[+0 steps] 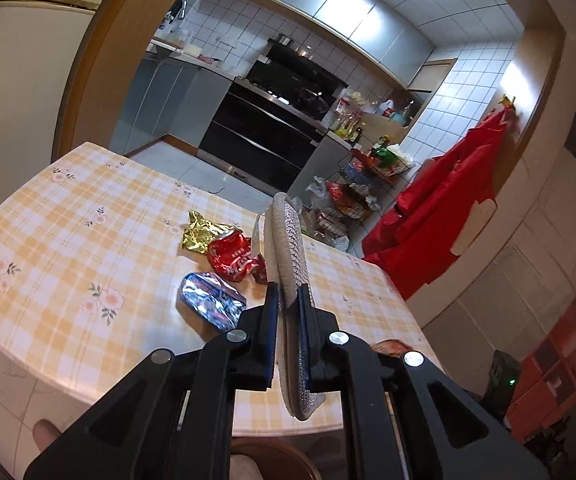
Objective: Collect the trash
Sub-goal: 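Drop the paper bag and silver sponge into the bucket, opening both tools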
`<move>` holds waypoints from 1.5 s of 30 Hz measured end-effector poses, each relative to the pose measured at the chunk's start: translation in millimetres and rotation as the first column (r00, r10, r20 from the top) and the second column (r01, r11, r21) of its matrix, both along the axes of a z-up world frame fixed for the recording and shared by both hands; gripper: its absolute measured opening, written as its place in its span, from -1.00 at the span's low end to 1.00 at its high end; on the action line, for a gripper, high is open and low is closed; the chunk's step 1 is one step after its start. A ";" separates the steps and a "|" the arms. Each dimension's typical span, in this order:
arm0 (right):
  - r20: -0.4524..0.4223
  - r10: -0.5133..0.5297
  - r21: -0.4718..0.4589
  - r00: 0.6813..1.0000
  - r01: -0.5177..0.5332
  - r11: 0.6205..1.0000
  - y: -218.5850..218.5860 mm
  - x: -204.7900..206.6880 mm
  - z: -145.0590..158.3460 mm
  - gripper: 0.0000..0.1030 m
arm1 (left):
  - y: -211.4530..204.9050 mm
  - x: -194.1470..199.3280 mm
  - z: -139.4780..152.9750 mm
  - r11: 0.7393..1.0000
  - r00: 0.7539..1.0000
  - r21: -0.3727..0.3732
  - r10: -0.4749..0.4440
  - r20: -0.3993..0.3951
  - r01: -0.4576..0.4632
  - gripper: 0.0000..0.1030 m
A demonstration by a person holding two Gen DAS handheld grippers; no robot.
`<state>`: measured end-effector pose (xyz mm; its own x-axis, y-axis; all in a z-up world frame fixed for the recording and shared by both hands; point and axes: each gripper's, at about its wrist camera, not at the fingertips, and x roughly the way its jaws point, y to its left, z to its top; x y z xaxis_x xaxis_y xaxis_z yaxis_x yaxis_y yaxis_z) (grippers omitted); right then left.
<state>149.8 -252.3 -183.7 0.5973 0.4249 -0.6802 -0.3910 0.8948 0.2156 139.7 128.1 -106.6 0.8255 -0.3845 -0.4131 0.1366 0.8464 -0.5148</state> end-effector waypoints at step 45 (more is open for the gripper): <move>-0.008 -0.205 0.095 0.979 0.205 0.974 -50.7 -49.8 -1.5 0.89 | -81.7 -96.6 -91.5 0.993 0.989 0.073 -0.087 -0.116 0.096 0.66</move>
<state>100.0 -303.0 -185.2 0.6795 0.3556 -0.6418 -0.2017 0.9315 0.3026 43.2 46.4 -198.1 0.7351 -0.4193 -0.5328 0.1608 0.8713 -0.4637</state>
